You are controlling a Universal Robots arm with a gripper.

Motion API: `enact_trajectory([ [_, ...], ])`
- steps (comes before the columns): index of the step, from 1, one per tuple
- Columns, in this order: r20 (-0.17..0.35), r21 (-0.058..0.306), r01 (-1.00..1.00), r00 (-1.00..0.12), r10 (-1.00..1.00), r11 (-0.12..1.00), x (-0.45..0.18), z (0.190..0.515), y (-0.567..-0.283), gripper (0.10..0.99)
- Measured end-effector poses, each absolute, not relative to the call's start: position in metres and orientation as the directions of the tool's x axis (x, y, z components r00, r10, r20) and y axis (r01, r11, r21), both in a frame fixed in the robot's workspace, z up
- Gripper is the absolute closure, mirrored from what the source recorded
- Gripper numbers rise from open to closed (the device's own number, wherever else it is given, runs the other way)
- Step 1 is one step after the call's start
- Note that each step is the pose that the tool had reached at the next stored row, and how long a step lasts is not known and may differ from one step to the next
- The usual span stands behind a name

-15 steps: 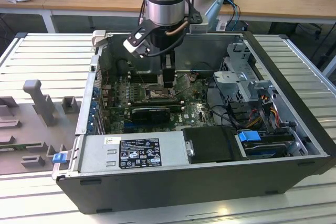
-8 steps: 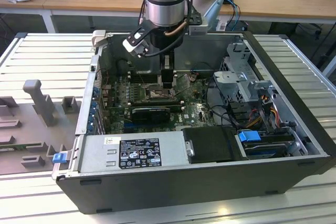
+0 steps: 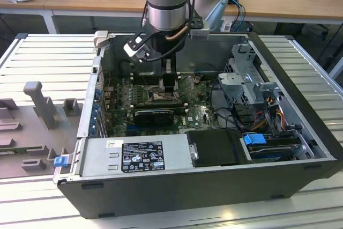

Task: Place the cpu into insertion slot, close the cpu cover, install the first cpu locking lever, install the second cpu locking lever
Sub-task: 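Place the cpu into insertion slot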

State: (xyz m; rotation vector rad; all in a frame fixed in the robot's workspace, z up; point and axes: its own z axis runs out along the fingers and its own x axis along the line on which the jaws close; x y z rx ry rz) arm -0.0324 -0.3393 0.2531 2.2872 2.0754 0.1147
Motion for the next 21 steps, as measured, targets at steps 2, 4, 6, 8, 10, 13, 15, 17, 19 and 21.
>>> enact_trajectory([
  [2,0.021,0.088,0.994,0.063,0.998,-0.065,-0.033,0.25,-0.339,0.557],
  [4,0.021,0.087,0.995,0.042,0.999,-0.044,-0.033,0.249,-0.339,0.557],
  [6,0.021,0.087,0.995,0.039,0.999,-0.041,-0.033,0.249,-0.339,0.557],
  [8,0.022,0.088,0.995,0.039,0.999,-0.041,-0.033,0.248,-0.339,0.557],
  [10,0.022,0.088,0.995,0.039,0.999,-0.041,-0.033,0.247,-0.339,0.557],
  [13,0.022,0.088,0.996,0.034,0.999,-0.036,-0.033,0.245,-0.339,0.557],
  [15,0.022,0.088,0.996,0.027,0.999,-0.029,-0.033,0.244,-0.339,0.557],
  [17,0.022,0.087,0.996,0.013,1.0,-0.015,-0.034,0.242,-0.339,0.557],
  [19,0.023,0.088,0.996,0.0,1.0,-0.002,-0.035,0.236,-0.336,0.557],
  [21,0.023,0.087,0.996,0.0,1.0,-0.002,-0.037,0.231,-0.333,0.557],
])
